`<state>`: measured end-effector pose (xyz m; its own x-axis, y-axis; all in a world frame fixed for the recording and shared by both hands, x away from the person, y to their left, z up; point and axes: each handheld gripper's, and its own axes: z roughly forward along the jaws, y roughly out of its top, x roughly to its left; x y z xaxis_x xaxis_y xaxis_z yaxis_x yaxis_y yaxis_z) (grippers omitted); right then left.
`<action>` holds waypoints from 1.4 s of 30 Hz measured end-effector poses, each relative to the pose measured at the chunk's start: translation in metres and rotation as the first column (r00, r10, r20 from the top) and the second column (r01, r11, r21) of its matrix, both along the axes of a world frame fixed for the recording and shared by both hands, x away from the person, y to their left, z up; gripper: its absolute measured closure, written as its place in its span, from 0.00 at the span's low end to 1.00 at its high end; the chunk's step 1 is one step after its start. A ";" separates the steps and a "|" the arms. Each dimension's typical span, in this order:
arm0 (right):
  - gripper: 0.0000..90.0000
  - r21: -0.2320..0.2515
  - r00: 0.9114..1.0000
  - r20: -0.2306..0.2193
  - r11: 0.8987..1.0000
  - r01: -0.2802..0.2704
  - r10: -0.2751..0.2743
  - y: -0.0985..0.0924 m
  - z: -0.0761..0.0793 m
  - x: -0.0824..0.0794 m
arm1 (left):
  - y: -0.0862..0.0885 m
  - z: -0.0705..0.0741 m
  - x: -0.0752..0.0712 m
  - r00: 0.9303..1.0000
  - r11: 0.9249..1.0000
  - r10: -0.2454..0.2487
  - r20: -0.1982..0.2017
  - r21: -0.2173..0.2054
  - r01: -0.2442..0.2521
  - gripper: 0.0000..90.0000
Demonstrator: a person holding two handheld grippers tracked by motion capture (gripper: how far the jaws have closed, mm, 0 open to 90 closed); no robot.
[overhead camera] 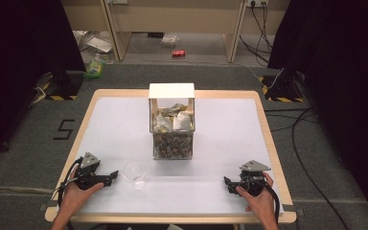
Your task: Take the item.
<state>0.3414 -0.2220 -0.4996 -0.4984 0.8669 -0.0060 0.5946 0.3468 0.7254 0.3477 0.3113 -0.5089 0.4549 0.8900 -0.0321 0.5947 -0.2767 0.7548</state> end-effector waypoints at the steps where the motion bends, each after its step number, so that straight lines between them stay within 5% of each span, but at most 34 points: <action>1: 0.15 -0.001 1.000 0.001 1.000 0.000 0.000 0.000 0.000 0.000 | 0.000 0.000 0.000 1.000 1.000 0.001 0.000 0.000 -0.001 0.12; 19: 0.15 0.003 1.000 -0.004 1.000 0.002 -0.002 0.000 0.000 0.000 | 0.006 0.002 -0.001 1.000 0.999 0.011 0.010 -0.050 -0.011 0.20; 42: 0.14 0.005 1.000 -0.007 1.000 0.001 -0.001 0.000 0.000 0.000 | 0.016 0.027 -0.004 0.994 0.996 0.014 0.108 -0.084 -0.005 0.27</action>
<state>0.3417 -0.2217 -0.4996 -0.4972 0.8677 0.0012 0.5998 0.3427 0.7231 0.3436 0.3269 -0.4819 0.4509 0.8907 -0.0573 0.5107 -0.2048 0.8350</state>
